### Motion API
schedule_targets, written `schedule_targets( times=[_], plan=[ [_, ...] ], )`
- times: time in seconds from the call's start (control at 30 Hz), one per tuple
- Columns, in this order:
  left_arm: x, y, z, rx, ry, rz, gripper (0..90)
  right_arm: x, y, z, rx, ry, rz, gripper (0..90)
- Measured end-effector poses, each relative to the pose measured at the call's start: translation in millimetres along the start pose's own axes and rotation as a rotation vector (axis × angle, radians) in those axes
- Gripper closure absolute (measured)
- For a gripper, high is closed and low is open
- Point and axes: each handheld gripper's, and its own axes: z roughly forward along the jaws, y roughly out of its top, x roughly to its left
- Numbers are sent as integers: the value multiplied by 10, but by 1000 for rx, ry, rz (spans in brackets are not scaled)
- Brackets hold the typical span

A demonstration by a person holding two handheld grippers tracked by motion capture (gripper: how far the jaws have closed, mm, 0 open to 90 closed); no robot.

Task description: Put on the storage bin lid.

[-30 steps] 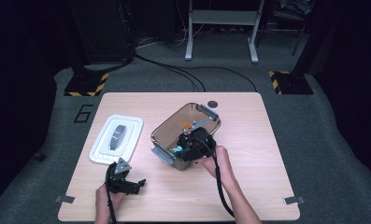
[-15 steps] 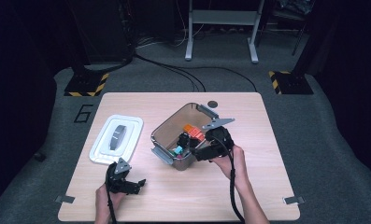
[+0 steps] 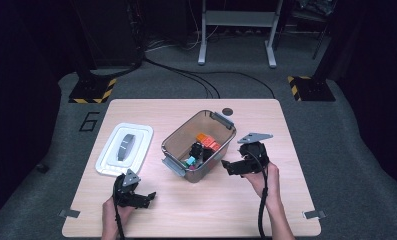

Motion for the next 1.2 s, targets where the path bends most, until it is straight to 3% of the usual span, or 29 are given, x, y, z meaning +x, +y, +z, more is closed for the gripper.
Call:
schedule_targets(
  times=[0.43, 0.5, 0.6, 0.67, 0.77, 0.9, 1.07, 1.2],
  plan=[
    [2, 2, 11, -8, 1, -8, 10, -312, -430, 1, 33, -103, 85, 49],
    [30, 10, 13, -5, -7, 11, 11, -369, -530, -1, 35, -112, 106, 53],
    [84, 6, -3, 2, 3, -6, 18, -441, -661, 19, 39, -141, 118, 50],
    [134, -6, -27, -16, -29, -49, 0, -499, -765, 51, 42, -149, 131, 47],
    [183, -1, -78, -41, -45, -83, 2, -581, -902, 115, 57, -170, 147, 41],
    [230, 58, -143, -45, -36, -63, 3, -647, -1039, 204, 64, -184, 178, 28],
    [379, 159, -237, -82, -23, -80, 6, -698, -1147, 315, 60, -217, 186, 8],
    [534, 253, -290, -80, 7, -96, 8, -755, -1207, 375, 63, -224, 201, 0]
  ],
)
